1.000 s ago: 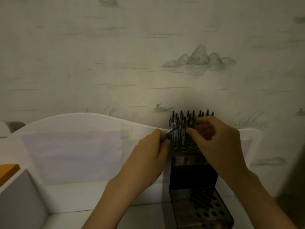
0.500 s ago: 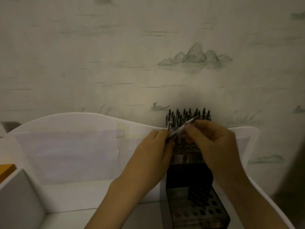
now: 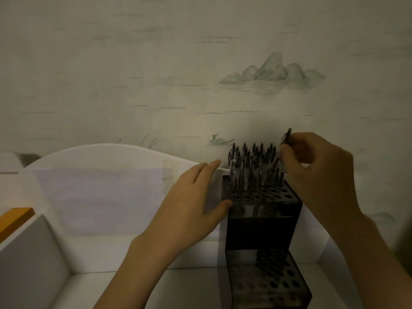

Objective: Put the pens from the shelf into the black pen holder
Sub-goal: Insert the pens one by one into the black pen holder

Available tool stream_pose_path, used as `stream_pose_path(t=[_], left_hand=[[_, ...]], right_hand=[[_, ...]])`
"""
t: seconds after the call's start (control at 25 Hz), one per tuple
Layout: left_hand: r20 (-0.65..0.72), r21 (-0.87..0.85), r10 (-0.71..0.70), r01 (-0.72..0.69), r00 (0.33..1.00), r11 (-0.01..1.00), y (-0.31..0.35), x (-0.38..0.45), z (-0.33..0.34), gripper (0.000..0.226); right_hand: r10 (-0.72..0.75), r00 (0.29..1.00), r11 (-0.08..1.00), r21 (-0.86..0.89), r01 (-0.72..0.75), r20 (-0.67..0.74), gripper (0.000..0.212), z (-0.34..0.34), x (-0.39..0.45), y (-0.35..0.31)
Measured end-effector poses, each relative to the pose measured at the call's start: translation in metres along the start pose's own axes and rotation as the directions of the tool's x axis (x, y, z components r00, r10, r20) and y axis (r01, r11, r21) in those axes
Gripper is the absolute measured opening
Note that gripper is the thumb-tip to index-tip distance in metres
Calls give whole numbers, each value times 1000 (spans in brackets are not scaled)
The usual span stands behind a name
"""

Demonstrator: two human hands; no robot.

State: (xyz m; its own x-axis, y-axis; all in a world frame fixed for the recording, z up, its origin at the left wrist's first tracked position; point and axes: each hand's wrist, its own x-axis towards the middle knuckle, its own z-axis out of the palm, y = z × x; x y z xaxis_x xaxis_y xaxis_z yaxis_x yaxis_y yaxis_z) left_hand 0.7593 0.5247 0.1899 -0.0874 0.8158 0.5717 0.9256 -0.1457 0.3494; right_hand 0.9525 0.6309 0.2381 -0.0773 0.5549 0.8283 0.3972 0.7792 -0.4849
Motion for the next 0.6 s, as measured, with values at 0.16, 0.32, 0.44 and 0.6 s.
stream_pose_path(t=[0.16,0.32,0.44,0.6], left_hand=[[-23,1,-20,20,1000,1000,0,-2,0,74],[-44,5,-25,26,999,1000,2,-4,1,73],[-62,7,-29,29,998,1000,4,-5,2,72],[-82,13,-27,29,996,1000,7,-6,4,71]], right_hand=[[3,1000,1000,-2,-3,22,12,0,3,1],[-8,998,1000,-1,8,58,11,-2,8,-3],[0,996,1000,0,0,86,11,-2,8,-2],[39,981,999,-40,-32,188,13,9,0,8]])
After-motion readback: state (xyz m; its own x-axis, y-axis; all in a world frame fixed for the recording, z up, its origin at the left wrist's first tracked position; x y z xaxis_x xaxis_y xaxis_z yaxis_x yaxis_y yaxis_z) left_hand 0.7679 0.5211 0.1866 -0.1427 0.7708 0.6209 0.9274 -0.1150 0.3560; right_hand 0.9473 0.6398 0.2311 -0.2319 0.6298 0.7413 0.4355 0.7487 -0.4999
